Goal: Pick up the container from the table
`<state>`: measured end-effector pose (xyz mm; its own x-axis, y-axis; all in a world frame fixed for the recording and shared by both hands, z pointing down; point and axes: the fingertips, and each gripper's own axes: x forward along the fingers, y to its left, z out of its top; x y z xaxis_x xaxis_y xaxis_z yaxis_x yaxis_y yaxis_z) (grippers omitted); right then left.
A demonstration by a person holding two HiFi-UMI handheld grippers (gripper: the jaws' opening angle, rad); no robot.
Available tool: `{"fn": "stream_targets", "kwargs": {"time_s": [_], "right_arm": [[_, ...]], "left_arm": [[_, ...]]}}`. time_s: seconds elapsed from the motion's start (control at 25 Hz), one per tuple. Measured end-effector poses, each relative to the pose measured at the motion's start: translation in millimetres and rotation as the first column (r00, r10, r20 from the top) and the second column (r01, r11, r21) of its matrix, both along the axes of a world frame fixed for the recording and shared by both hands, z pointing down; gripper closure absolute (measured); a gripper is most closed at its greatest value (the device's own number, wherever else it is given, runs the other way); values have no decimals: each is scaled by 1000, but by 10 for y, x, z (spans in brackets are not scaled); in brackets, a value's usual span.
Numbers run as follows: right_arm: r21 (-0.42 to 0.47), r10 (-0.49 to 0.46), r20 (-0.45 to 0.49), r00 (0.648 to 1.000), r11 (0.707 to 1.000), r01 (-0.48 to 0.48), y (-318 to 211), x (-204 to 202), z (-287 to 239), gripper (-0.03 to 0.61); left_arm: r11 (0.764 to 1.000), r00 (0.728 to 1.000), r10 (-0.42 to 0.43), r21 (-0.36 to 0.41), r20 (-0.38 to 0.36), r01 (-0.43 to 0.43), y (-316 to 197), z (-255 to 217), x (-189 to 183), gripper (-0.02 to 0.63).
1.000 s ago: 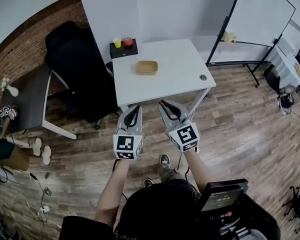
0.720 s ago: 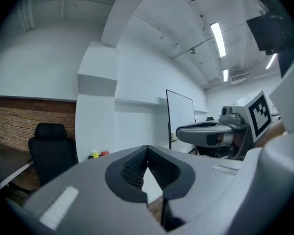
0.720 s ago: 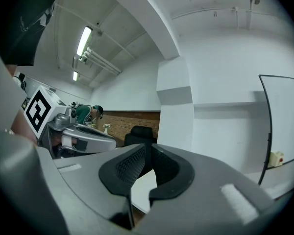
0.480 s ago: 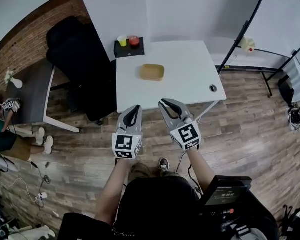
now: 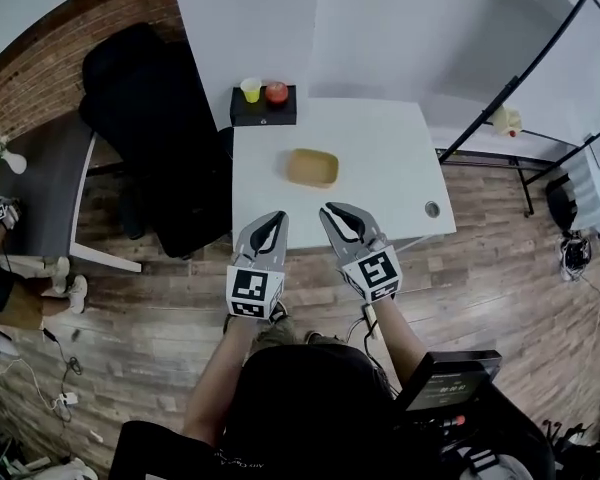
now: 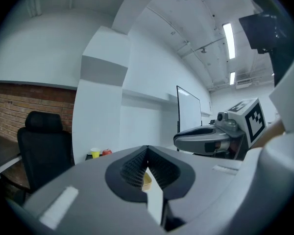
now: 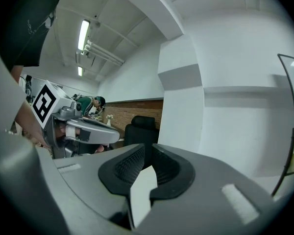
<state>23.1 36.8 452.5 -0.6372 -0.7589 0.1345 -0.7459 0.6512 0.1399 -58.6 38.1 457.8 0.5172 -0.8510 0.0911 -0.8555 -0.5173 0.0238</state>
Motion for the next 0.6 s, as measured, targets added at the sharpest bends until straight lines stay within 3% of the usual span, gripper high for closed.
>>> {"fn": "stream_targets", "kwargs": {"time_s": [0.28,0.6], "right_arm": [[-27,3,-64,998,1000,-5,-568,-100,107,515],[-133,-107,-158,982,987,86,-1262,-77,679,508]], "left_arm": [[999,999,38,-17,-28,-38,-457,58,-65,617],[996,1000,-7,-87,-8,6,-855,319,-175,617]]}}
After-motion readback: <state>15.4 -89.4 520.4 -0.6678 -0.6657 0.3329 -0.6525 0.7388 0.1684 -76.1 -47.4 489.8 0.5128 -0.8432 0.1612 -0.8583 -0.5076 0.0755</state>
